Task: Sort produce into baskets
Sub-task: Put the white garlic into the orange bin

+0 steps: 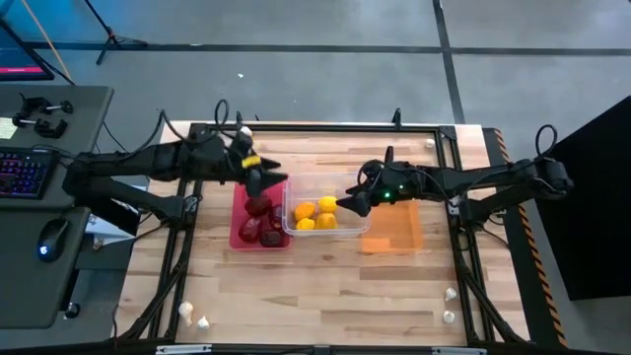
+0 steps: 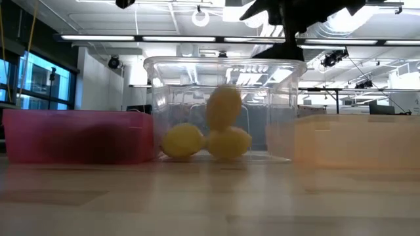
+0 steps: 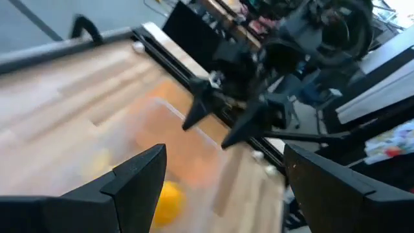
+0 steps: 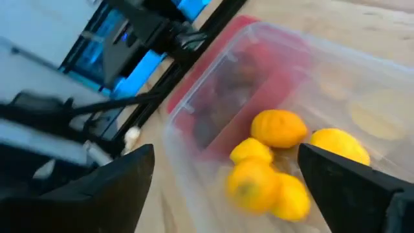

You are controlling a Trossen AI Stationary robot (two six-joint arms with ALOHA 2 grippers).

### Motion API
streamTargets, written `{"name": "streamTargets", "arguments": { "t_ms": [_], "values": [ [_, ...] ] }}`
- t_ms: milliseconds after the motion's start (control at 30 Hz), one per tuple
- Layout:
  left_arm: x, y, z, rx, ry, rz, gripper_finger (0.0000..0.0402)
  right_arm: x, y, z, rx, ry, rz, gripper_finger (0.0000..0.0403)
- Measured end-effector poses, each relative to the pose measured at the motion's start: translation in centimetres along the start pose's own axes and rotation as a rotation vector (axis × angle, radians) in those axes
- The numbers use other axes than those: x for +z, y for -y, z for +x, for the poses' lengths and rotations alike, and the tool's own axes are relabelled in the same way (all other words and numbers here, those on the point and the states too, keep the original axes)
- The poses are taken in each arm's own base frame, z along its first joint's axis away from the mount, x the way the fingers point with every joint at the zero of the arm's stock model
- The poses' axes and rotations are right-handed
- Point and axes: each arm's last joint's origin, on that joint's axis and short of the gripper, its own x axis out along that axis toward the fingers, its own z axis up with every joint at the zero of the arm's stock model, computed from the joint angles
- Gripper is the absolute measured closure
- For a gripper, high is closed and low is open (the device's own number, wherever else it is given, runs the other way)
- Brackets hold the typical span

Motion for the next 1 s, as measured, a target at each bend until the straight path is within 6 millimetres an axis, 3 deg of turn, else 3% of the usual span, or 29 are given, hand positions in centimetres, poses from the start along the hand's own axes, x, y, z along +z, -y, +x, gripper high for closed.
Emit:
{"name": "streamTargets", "arguments": {
  "t_ms": [200,367,500,733,1000],
  "values": [
    [-3.0,3.2,1.2,-0.049,-0.03,-0.089,0.0103,-0.5,-2.2,-3.0,0.153,-0.032,-0.112,0.004],
    [-5.2,4.5,2.2,-0.008,-0.047,-0.106,0.0103,-2.9,-4.6,-5.6,0.218,-0.062,-0.093,0.004],
    [-5.6,4.6,3.1,0.011,-0.05,-0.106,0.0103,-6.6,-6.2,-6.2,0.191,-0.175,-0.051,0.004],
    [-4.1,3.8,2.4,-0.048,-0.062,-0.04,0.0103,-14.1,-7.8,-6.5,0.096,-0.513,0.16,0.004],
    [-2.1,2.9,0.4,-0.074,-0.001,0.083,0.0103,-21.9,-6.2,-6.3,-0.424,-0.735,0.548,0.004]
  ]
}}
